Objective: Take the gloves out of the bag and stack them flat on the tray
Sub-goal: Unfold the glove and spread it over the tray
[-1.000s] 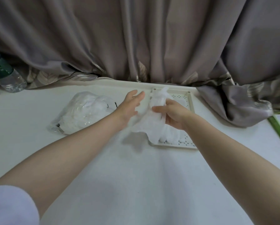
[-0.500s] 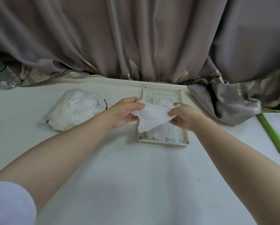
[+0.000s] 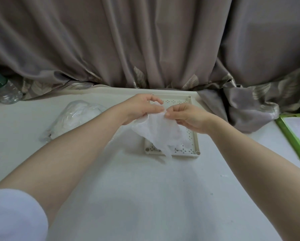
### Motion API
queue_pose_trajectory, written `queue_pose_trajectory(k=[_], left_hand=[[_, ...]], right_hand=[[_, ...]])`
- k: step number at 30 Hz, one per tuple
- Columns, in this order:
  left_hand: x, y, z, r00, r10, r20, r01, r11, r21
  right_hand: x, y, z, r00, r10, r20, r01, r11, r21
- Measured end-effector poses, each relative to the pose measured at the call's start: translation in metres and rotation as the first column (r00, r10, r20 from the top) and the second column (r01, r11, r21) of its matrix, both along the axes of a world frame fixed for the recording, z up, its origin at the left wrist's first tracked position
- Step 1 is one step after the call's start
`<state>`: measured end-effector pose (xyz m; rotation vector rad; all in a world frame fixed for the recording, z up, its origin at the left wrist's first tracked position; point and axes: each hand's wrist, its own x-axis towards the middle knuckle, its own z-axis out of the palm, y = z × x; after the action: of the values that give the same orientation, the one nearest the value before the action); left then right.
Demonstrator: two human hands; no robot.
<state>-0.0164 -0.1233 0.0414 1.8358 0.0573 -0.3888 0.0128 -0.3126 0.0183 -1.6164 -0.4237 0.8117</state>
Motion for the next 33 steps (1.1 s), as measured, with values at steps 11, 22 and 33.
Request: queue_pose_trajectory(k=[11,22,33], left_hand=[[0.000,0.009,-0.056,0.912,-0.176,-0.369,0.024,0.924,-0.382],[0.049,-0.018,-0.081,0.923,0.303,-0.237,-0.367,0.876,-0.312],[0.054,-0.021,-0.101,0.932,0.111,-0.346,-0.274,0.841,-0.467]], right_hand=[[0.009,-0.001,-0.026,0.873,-0.317,-0.370,0.377,0.921,0.101],[0.045,-0.001,-0.071,0.895,-0.400,-0.196,0.428,0.895,0.127],[0.052,-0.008,-0.075,0.789,-0.170,-0.590,0.459,0.802,0.382]])
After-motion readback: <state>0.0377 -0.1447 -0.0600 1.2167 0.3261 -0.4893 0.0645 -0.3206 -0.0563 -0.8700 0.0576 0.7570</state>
